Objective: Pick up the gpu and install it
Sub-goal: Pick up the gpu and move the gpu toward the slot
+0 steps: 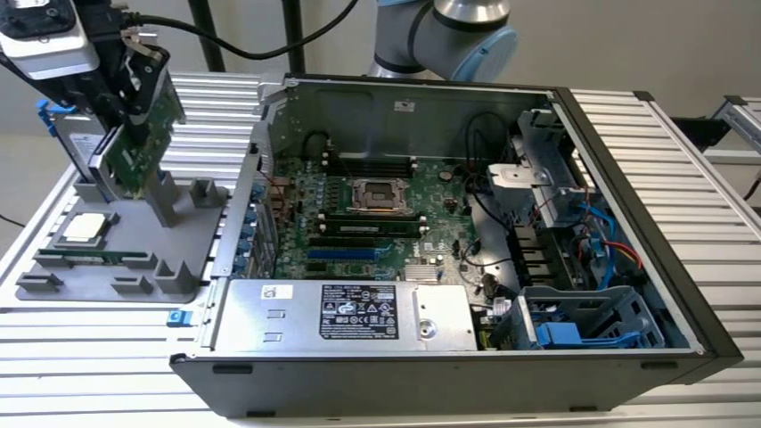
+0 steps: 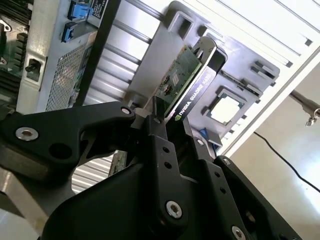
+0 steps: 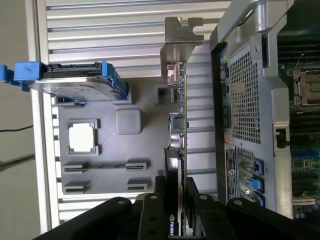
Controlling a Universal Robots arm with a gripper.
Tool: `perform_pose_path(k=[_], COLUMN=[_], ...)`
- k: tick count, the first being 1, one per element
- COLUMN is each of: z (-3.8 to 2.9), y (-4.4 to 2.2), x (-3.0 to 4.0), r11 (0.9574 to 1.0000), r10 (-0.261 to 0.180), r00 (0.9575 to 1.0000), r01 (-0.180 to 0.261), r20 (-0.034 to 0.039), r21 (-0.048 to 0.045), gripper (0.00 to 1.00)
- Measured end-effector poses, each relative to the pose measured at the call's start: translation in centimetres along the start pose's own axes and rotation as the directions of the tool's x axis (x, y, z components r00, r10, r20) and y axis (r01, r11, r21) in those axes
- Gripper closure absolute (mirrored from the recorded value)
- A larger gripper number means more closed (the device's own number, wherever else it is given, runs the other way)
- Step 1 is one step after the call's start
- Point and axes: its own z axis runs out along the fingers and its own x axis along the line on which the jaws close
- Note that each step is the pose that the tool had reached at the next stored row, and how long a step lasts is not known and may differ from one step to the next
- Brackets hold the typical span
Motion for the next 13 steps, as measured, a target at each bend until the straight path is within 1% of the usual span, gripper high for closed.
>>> perform_pose_path(k=[13], z=[-1.43], y=[0.07], x=[-0.02], r11=[1.0], r10=[0.0], r00=[1.0], r01=[0.0], r20=[0.0], r21=[0.0], gripper=[1.0])
